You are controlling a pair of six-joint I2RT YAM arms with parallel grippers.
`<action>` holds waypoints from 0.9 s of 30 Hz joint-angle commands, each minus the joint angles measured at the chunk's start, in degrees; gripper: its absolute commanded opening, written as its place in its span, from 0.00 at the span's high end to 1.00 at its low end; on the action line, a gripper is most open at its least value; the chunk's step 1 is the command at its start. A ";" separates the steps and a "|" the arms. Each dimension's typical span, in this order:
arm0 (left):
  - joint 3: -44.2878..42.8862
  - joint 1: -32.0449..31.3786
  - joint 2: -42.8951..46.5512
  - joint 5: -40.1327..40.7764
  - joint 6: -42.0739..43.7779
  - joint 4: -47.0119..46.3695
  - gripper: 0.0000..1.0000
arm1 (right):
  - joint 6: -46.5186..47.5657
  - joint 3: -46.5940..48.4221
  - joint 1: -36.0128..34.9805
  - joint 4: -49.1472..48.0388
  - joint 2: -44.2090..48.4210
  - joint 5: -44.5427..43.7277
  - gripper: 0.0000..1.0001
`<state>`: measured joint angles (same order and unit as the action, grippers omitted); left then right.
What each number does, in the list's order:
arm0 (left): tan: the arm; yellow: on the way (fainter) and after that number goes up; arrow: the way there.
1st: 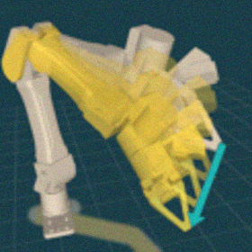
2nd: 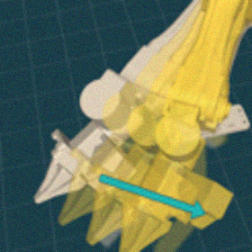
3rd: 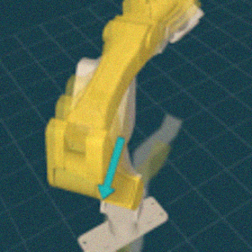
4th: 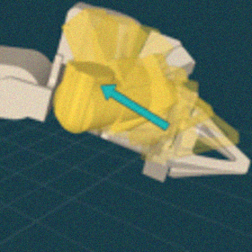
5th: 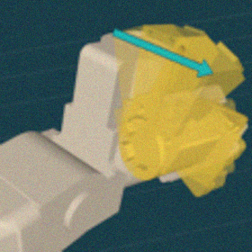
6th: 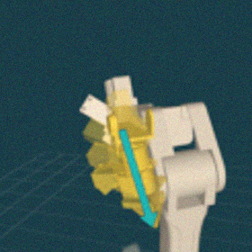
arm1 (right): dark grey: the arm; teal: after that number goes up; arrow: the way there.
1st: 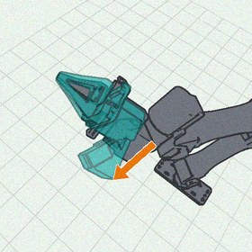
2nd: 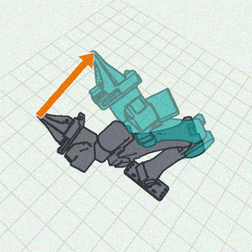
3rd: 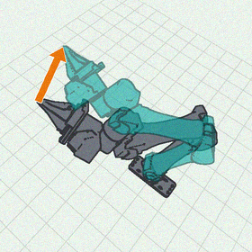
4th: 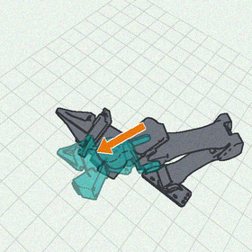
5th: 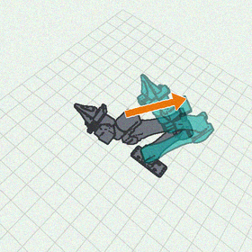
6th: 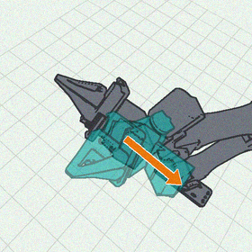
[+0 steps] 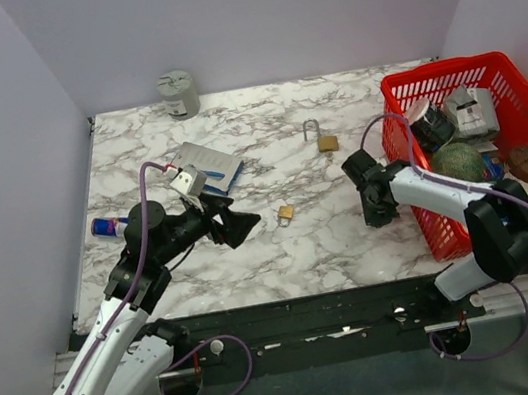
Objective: Unlock with the key
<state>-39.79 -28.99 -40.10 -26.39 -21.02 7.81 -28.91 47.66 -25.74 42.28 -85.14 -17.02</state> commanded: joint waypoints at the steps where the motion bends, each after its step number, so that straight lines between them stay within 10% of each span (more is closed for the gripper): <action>1: 0.42 0.17 -0.24 -1.73 0.54 -1.40 0.02 | 5.61 5.07 -6.23 1.91 5.42 1.12 0.99; 13: 2.88 0.17 -4.72 -16.49 -1.74 -11.15 0.04 | 8.43 23.52 -29.78 4.49 8.76 4.53 0.99; 27: 0.77 0.17 -13.60 -15.88 -1.65 -6.76 0.27 | 7.90 32.32 -39.39 1.32 2.97 3.57 0.99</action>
<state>-37.63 -28.99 -51.88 -39.62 -22.15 0.54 -21.30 78.72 -63.94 44.14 -81.36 -12.80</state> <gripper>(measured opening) 0.809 0.013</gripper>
